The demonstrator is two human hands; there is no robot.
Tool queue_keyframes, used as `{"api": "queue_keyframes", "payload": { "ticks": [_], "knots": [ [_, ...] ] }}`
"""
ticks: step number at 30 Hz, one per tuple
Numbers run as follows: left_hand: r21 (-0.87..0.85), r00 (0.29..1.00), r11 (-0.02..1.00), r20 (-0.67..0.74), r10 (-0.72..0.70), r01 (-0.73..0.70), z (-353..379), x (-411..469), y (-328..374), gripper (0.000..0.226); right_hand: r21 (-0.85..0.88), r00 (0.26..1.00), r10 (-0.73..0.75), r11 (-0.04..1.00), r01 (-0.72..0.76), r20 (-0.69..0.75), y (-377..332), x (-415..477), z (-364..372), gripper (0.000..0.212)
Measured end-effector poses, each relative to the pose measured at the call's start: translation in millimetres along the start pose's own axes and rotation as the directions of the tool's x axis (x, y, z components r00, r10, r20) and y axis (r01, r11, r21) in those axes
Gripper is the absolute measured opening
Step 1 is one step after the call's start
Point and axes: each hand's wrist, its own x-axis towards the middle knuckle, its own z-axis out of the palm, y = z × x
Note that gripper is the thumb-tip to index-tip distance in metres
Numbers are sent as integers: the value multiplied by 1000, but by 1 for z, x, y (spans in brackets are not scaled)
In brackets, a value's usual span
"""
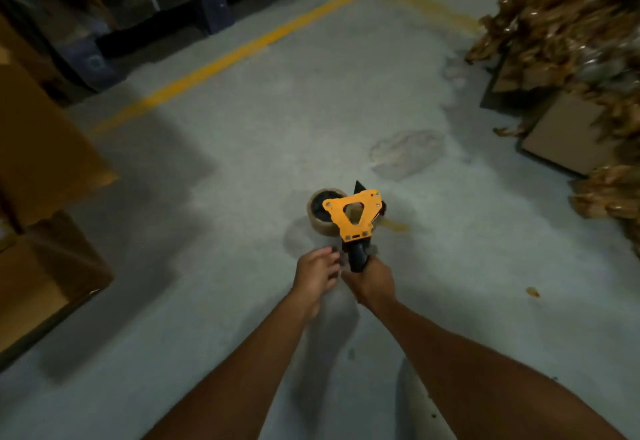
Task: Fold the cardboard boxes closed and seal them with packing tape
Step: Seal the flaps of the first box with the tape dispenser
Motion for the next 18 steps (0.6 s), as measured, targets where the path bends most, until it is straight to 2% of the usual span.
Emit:
{"api": "queue_keyframes", "payload": {
  "ticks": [3,7,9,11,13,15,18],
  "knots": [
    [51,998,998,61,-29,26,25,15,4,35,32,997,73,997,-74,28,14,24,-18,36],
    [29,992,998,113,-65,62,36,12,10,44,21,982,158,987,-161,103,23,37,-11,41],
    [13,997,1000,68,-27,26,26,3,18,37,-61,972,236,970,-235,15,12,31,-9,40],
    [105,994,989,-25,105,-102,6,-9,31,20,-106,959,253,958,-267,-130,-7,19,-9,43],
    [301,954,918,-67,292,-260,-28,-28,48,16,-114,975,137,981,-158,-175,-38,3,-2,47],
    [382,894,850,-114,433,-363,-67,-64,69,22,-136,988,-66,990,47,-140,-81,-15,7,45],
    [417,727,726,-193,659,-547,-124,-141,107,22,36,947,-319,947,320,-40,-182,-67,20,37]
  ]
}}
